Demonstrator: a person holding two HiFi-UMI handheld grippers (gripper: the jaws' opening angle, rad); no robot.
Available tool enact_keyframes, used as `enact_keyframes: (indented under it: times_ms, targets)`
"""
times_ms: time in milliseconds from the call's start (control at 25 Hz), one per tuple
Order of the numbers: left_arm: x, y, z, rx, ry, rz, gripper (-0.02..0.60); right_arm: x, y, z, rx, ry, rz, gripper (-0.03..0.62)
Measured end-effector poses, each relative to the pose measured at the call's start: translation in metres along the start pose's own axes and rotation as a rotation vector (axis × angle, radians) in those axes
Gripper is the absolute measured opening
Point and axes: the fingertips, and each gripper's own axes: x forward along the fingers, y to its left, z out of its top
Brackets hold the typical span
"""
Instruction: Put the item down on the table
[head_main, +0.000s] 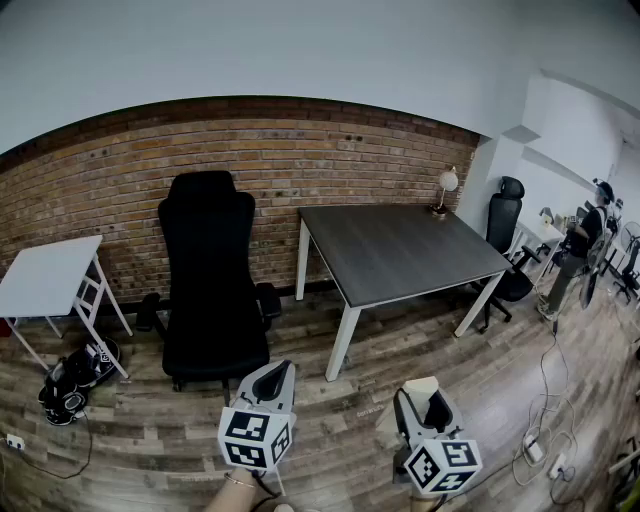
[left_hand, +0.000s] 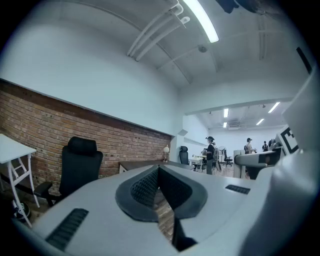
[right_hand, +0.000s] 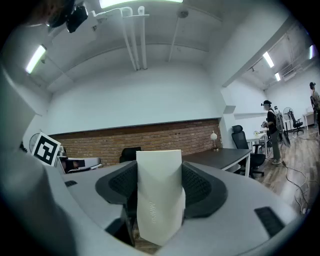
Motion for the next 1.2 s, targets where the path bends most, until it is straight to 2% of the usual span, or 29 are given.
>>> enact_keyframes:
  times_ms: [600,920,1200]
  targets:
    - [0.013,0.010,-0.004,0.003,0.005,-0.048,0.011,0.011,0.003,-0.005,0.055,-0.001,-0.036,0.295]
    - [0.039,0.015,-0.018,-0.014,0.038,-0.065,0.011,0.022,-0.018,-0.015,0.091,0.015,-0.074,0.295]
    - [0.078,0.027,-0.030,-0.030,0.056,-0.056,0.011,0.049,-0.051,-0.022,0.072,0.050,-0.123,0.295]
